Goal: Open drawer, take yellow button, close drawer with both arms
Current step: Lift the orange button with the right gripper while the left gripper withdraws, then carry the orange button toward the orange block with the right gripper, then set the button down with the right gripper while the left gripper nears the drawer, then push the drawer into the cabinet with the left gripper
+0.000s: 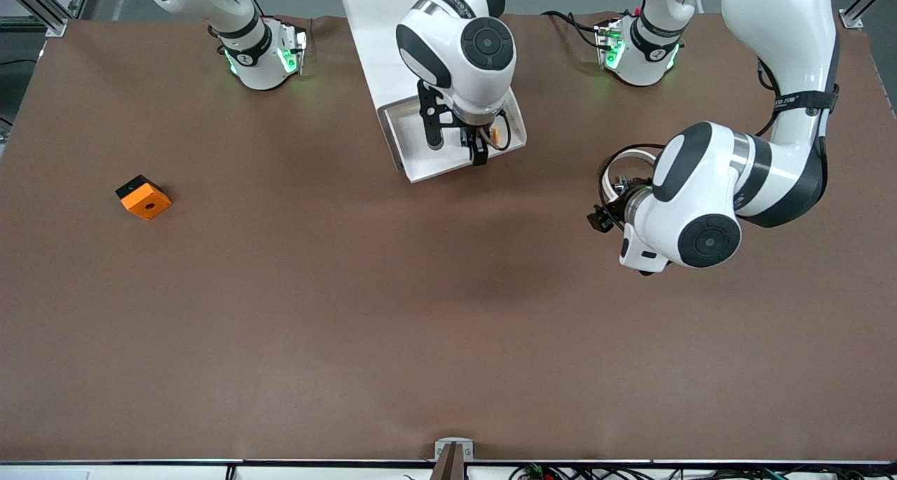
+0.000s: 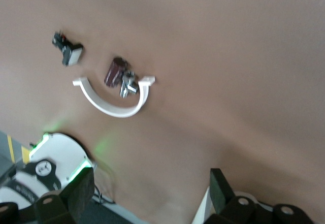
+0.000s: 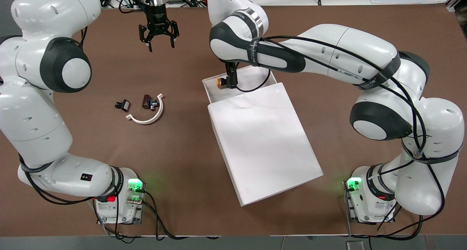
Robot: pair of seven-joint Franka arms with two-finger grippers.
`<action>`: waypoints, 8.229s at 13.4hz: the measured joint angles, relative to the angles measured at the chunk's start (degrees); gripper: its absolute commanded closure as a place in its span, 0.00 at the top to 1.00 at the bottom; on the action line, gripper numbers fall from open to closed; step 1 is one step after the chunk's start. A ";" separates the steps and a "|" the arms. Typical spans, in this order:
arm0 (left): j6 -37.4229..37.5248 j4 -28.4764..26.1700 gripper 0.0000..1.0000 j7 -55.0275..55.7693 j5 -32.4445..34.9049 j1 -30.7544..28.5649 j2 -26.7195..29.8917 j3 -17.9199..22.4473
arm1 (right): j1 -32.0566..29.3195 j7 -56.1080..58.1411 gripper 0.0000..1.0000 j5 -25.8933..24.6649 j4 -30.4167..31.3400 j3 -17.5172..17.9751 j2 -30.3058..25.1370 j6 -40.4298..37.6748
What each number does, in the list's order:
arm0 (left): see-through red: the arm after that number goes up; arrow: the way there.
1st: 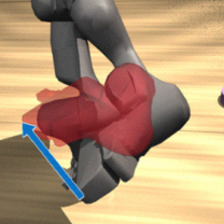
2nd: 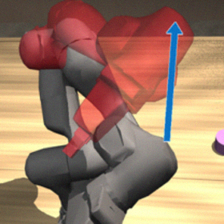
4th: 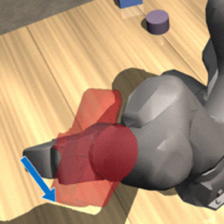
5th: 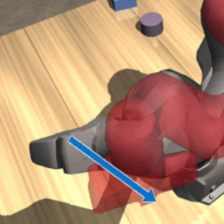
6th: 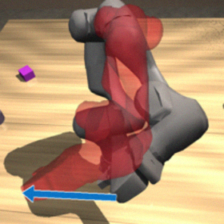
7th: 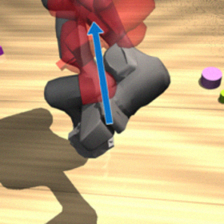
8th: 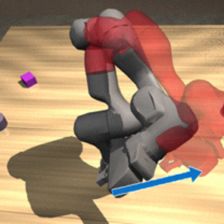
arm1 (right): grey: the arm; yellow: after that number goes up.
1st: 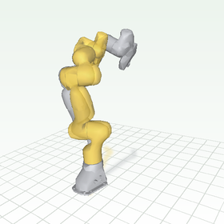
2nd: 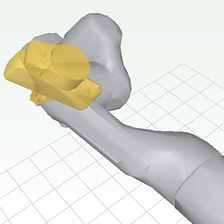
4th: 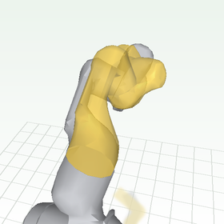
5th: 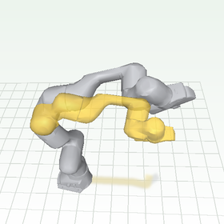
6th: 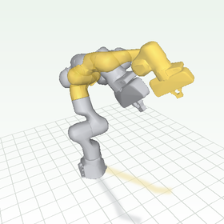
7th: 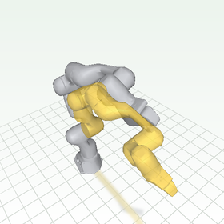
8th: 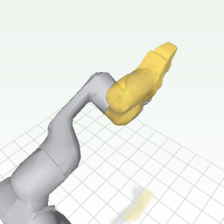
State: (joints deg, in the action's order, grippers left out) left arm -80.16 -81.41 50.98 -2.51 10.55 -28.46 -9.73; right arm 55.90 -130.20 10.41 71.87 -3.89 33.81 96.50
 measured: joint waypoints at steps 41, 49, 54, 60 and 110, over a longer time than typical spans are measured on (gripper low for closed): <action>-17.89 0.57 1.00 -31.82 7.37 -8.38 4.18 -0.07 | -28.31 79.72 0.00 -9.58 4.79 -2.57 -13.46 -12.61; -17.89 0.41 1.00 -31.83 7.37 -8.29 4.17 -0.73 | -40.44 104.23 0.00 -18.71 25.87 -2.62 -19.30 8.43; -17.90 0.39 1.00 -31.83 7.37 -7.93 4.17 -1.67 | -49.35 116.90 0.00 -19.68 36.46 -2.64 -19.47 25.81; -18.74 0.39 1.00 -31.81 4.63 -7.86 4.17 -1.80 | -55.90 122.87 0.00 -19.69 43.42 -2.61 -19.46 36.33; -30.98 -6.32 1.00 0.50 2.64 9.47 2.92 -3.87 | -63.13 129.17 1.00 -11.35 30.08 -0.35 -14.27 22.99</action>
State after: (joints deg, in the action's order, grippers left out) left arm -111.14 -87.73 51.48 0.13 20.01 -25.55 -13.61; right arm -7.23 -1.03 -0.94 101.95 -4.24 19.54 119.49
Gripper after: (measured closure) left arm 0.000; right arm 0.000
